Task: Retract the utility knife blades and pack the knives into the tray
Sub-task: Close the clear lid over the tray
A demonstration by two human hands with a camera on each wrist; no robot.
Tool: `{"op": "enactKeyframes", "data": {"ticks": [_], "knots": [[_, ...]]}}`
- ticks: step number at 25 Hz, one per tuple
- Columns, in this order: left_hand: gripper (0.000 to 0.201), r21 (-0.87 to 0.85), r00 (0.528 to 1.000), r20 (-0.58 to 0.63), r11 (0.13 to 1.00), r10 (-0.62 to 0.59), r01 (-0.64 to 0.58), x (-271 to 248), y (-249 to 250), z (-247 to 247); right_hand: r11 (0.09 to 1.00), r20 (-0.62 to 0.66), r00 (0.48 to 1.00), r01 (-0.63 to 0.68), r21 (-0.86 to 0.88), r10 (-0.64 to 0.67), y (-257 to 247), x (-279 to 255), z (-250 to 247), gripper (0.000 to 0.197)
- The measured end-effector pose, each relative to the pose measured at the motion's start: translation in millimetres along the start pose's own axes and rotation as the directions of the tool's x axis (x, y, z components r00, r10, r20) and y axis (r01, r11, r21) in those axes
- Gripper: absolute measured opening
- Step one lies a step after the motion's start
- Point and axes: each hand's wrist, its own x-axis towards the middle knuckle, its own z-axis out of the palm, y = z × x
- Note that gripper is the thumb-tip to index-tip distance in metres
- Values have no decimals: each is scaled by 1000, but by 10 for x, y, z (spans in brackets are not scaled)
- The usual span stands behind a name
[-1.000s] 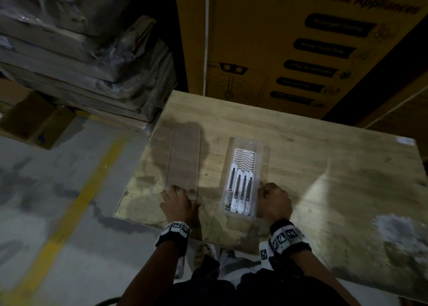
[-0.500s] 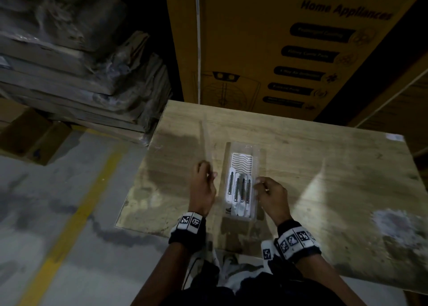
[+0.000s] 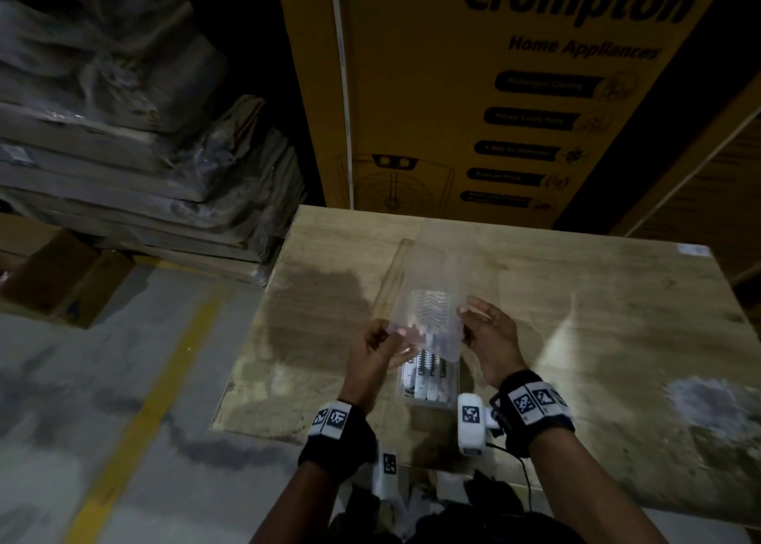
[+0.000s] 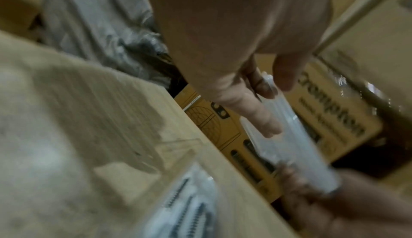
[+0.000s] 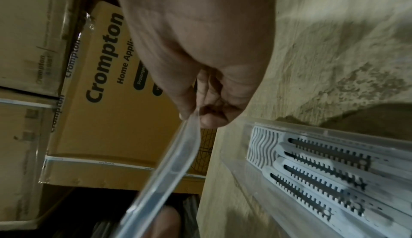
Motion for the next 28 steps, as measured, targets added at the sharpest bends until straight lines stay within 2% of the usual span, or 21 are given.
{"op": "enactKeyframes", "data": {"ticks": [2, 5, 7, 10, 12, 14, 16, 18, 19, 22, 24, 26, 28], "knots": [[24, 240, 997, -69, 970, -21, 37, -7, -89, -134, 999, -3, 1000, -3, -46, 3, 79, 7, -59, 28], [53, 617, 998, -64, 784, -27, 61, -32, -308, -317, 969, -18, 999, 33, -246, -39, 332, -19, -231, 26], [55, 722, 999, -3, 691, -54, 40, -60, -468, -398, 881, -1, 988, 139, -452, -156, 511, -46, -356, 23], [55, 845, 995, 93, 531, -32, -62, -76, -709, -526, 677, 49, 949, 258, -690, -312, 721, -96, -446, 26], [59, 908, 995, 97, 413, -30, -76, -48, -825, -597, 597, 111, 933, 308, -741, -343, 759, -154, -439, 29], [58, 936, 996, 78, 346, -32, -62, -22, -875, -592, 551, 223, 914, 384, -741, -338, 750, -199, -451, 36], [55, 938, 997, 74, 340, -20, -63, 9, -887, -556, 536, 326, 910, 414, -735, -256, 747, -232, -503, 54], [50, 936, 996, 79, 346, -36, -62, 49, -895, -513, 554, 352, 921, 382, -740, -165, 772, -258, -589, 74], [49, 934, 996, 72, 354, -46, -51, 56, -906, -495, 541, 345, 926, 372, -754, -155, 800, -290, -618, 77], [59, 903, 996, 28, 430, -82, 10, 89, -925, -480, 526, 279, 950, 310, -792, -141, 870, -336, -646, 60], [60, 883, 986, 22, 467, -163, 57, 108, -945, -493, 562, 200, 977, 208, -801, -75, 882, -309, -629, 52], [50, 884, 968, 14, 456, -249, 105, 152, -931, -491, 543, 157, 987, 150, -826, -34, 896, -267, -607, 44], [36, 889, 951, -4, 435, -308, 145, 222, -848, -462, 453, 156, 988, 147, -879, -17, 902, -241, -581, 37]]}}
